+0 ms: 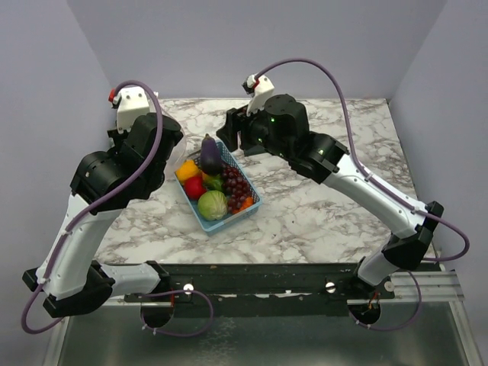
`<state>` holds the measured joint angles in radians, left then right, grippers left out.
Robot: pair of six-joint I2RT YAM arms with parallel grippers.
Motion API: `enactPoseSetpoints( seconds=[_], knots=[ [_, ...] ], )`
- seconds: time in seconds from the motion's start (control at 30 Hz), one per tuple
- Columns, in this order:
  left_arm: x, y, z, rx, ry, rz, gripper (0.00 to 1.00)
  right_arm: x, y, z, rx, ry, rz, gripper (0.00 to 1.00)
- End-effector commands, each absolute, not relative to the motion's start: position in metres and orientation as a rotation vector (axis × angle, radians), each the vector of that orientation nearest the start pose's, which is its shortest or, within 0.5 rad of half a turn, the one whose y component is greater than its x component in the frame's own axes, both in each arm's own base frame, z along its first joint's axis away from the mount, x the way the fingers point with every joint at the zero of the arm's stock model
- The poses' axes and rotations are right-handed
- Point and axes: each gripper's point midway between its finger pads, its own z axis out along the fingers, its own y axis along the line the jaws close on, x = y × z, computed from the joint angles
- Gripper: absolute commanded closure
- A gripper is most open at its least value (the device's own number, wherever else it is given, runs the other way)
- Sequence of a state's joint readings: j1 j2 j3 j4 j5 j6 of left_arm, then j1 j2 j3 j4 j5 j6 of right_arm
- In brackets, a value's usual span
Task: Place the food in the zip-top bag and seal the zipper
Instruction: Adjust the bin at the center of the board.
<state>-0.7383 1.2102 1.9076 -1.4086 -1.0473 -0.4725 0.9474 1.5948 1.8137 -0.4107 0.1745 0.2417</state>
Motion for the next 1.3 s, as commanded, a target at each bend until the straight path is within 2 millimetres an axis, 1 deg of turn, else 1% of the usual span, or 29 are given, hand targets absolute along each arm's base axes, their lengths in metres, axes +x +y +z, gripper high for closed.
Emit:
enactPoseSetpoints(
  seconds=[0.0, 0.1, 0.23, 0.37, 0.47, 0.63, 0.7, 0.77, 0.9, 0.97, 1.13, 1.27],
  knots=[
    [0.232, -0.001, 0.427, -0.257, 1.882, 0.512, 1.00, 0.322, 0.363, 0.370, -0.479, 1.829, 0.625, 0.34],
    [0.232, 0.010, 0.424, -0.280, 1.871, 0.594, 1.00, 0.332, 0.352, 0.348, -0.481, 1.890, 0.613, 0.33],
    [0.234, 0.021, 0.419, -0.305, 1.866, 0.685, 1.00, 0.344, 0.340, 0.314, -0.482, 1.988, 0.596, 0.33],
    [0.236, 0.025, 0.403, -0.303, 1.885, 0.765, 1.00, 0.354, 0.333, 0.277, -0.491, 2.077, 0.595, 0.33],
    [0.238, 0.025, 0.388, -0.289, 1.909, 0.801, 1.00, 0.356, 0.334, 0.252, -0.517, 2.134, 0.612, 0.33],
    [0.242, 0.021, 0.363, -0.272, 1.957, 0.824, 1.00, 0.365, 0.337, 0.219, -0.536, 2.206, 0.598, 0.34],
    [0.242, 0.020, 0.354, -0.268, 1.973, 0.829, 1.00, 0.370, 0.340, 0.206, -0.540, 2.234, 0.584, 0.35],
    [0.243, 0.019, 0.347, -0.267, 1.982, 0.825, 1.00, 0.375, 0.342, 0.191, -0.548, 2.269, 0.563, 0.37],
    [0.244, 0.017, 0.336, -0.259, 1.998, 0.812, 1.00, 0.385, 0.345, 0.162, -0.554, 2.325, 0.519, 0.39],
    [0.243, 0.015, 0.330, -0.257, 2.010, 0.803, 1.00, 0.389, 0.347, 0.152, -0.556, 2.345, 0.504, 0.40],
    [0.240, 0.015, 0.321, -0.251, 2.030, 0.785, 1.00, 0.398, 0.353, 0.134, -0.551, 2.373, 0.481, 0.43],
    [0.240, 0.011, 0.316, -0.245, 2.051, 0.748, 1.00, 0.403, 0.357, 0.122, -0.552, 2.399, 0.479, 0.50]
  ],
)
